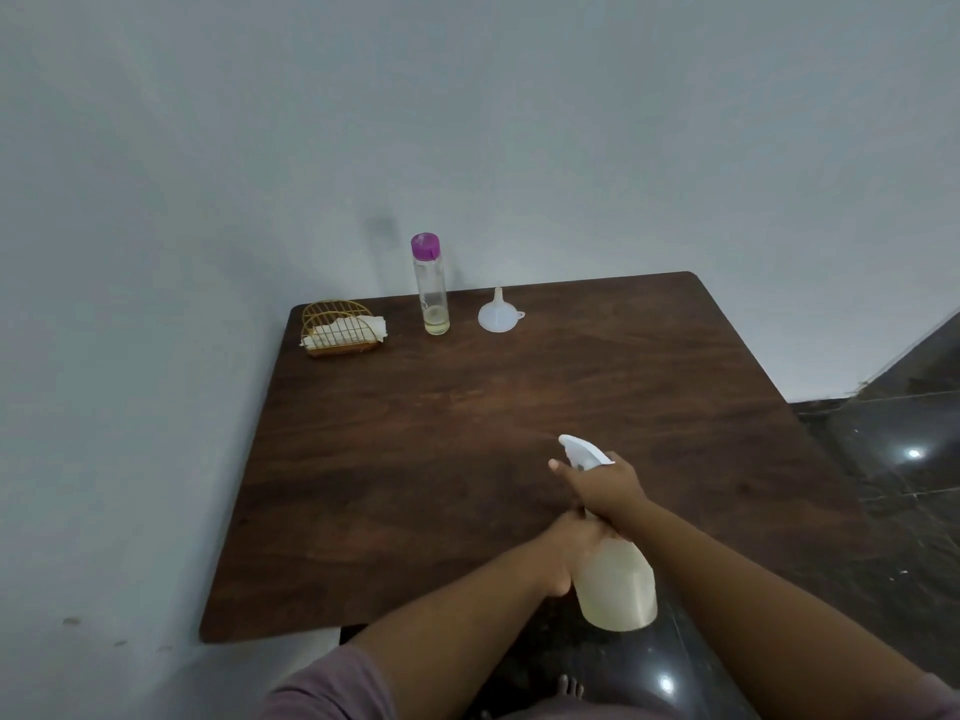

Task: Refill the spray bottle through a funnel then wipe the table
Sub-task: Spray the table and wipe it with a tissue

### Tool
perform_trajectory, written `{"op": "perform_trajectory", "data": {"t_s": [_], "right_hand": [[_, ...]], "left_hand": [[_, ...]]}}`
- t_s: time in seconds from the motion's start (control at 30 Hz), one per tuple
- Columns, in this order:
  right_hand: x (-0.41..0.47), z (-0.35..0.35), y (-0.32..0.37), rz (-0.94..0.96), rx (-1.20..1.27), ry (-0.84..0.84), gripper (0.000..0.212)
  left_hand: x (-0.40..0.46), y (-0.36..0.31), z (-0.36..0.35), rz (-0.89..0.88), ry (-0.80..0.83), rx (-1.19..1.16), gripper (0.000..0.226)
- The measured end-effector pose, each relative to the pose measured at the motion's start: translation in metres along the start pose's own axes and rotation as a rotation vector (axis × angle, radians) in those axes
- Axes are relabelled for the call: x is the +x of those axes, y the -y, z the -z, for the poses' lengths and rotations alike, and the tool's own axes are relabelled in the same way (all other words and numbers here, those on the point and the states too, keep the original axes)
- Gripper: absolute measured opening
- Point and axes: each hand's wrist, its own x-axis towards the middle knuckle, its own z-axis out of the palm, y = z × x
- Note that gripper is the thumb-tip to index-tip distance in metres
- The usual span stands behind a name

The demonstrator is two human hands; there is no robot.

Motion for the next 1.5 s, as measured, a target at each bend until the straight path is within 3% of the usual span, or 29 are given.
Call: {"op": "perform_trajectory", "data": {"t_s": [0.1, 0.2, 0.33, 0.47, 0.63, 0.8, 1.0, 1.13, 1.27, 1.43, 1.5], "right_hand": [[-0.004, 0.0, -0.005, -0.013, -0.051, -0.014, 0.062], [-0.009, 0.002, -0.008, 0.006, -0.256, 0.047, 0.077], [-0.021, 0.008, -0.014, 0.001, -0.272, -0.011, 0.063], [-0.027, 0.013, -0.029, -0.033, -0.288, 0.012, 0.092], [-0.037, 0.023, -0.047, -0.091, -0.207, -0.09, 0.068], [-0.043, 0.036, -0.059, -0.095, -0.183, -0.118, 0.082], [-0.051, 0.053, -0.065, -0.124, 0.029, -0.261, 0.072], [-0.054, 0.064, -0.057, -0.049, -0.026, -0.242, 0.078], [-0.05, 0.077, -0.04, 0.053, 0.038, -0.234, 0.061], [-0.025, 0.099, -0.005, 0.232, 0.041, -0.174, 0.064], [-0.008, 0.109, 0.008, 0.275, 0.028, -0.127, 0.075]], "left_hand": [[-0.007, 0.007, 0.001, -0.008, 0.007, -0.016, 0.014], [-0.015, 0.011, -0.007, -0.002, 0.029, -0.014, 0.016], [-0.017, 0.02, -0.017, 0.003, 0.074, -0.025, 0.014], [-0.02, 0.026, -0.026, 0.028, 0.09, -0.011, 0.014], [-0.02, 0.034, -0.038, 0.03, 0.14, 0.047, 0.016], [-0.021, 0.034, -0.053, 0.037, 0.195, 0.077, 0.011], [-0.015, 0.027, -0.066, -0.008, 0.249, 0.168, 0.013], [-0.009, 0.019, -0.067, -0.042, 0.261, 0.188, 0.021], [-0.003, 0.005, -0.065, -0.117, 0.244, 0.253, 0.047], [0.015, -0.043, -0.051, -0.285, 0.181, 0.34, 0.042], [0.025, -0.069, -0.042, -0.336, 0.157, 0.38, 0.041]]}}
